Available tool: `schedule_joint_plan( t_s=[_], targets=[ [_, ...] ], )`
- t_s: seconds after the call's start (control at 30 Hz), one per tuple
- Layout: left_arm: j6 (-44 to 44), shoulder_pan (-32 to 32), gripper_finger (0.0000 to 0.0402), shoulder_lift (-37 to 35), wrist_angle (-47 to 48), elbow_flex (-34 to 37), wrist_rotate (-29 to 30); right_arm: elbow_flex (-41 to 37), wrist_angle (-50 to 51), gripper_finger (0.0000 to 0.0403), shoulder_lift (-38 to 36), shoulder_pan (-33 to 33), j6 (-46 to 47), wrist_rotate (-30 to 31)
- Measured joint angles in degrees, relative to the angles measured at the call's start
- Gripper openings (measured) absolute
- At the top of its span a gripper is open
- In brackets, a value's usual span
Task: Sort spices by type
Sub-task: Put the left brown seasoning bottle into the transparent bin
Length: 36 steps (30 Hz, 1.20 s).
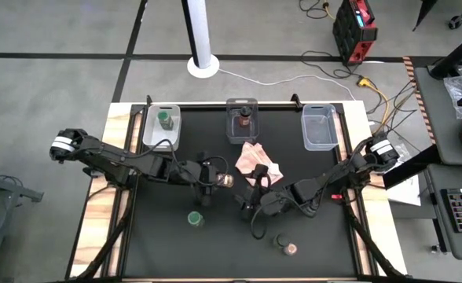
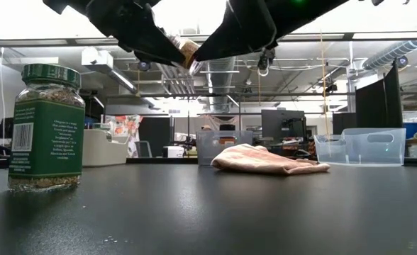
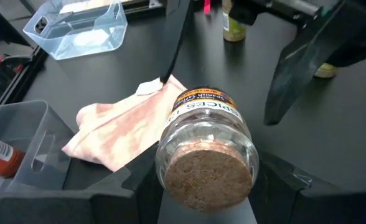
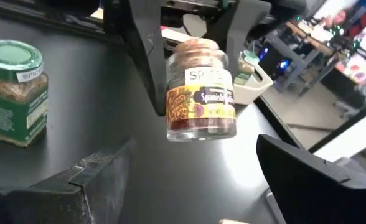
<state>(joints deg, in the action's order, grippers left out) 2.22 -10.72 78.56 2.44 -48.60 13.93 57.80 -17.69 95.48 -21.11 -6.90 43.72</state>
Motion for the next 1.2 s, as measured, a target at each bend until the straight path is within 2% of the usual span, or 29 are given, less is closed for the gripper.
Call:
schedule_joint_plan(
  t_s=[0.23, 0.53, 0.73, 1.0, 1.2],
  targets=[
    [-0.4, 0.0, 0.0171, 0.0, -3.6, 0.0, -2.6, 2.0, 0.0, 0.0314, 0.3, 1.3, -5.1, -0.8],
    [-1.2, 0.0, 0.0171, 0.0, -4.4, 0.0, -2.6, 4.1, 2.1, 0.0286, 0.3, 1.3, -8.1, -0.9],
    [-1.3, 0.0, 0.0171, 0.0, -5.5, 0.0, -2.6, 4.2, 2.6, 0.0252, 0.3, 1.3, -8.1, -2.2],
    [-1.4, 0.0, 0.0171, 0.0, -6.1, 0.0, -2.7, 4.2, 2.8, 0.0185, 0.3, 1.3, -8.1, -1.7],
    [-2.4, -0.1, 0.0185, 0.0, -6.4, -0.1, -0.9, 4.3, 2.9, 0.0185, 0.3, 1.3, -7.5, -1.8]
  ],
)
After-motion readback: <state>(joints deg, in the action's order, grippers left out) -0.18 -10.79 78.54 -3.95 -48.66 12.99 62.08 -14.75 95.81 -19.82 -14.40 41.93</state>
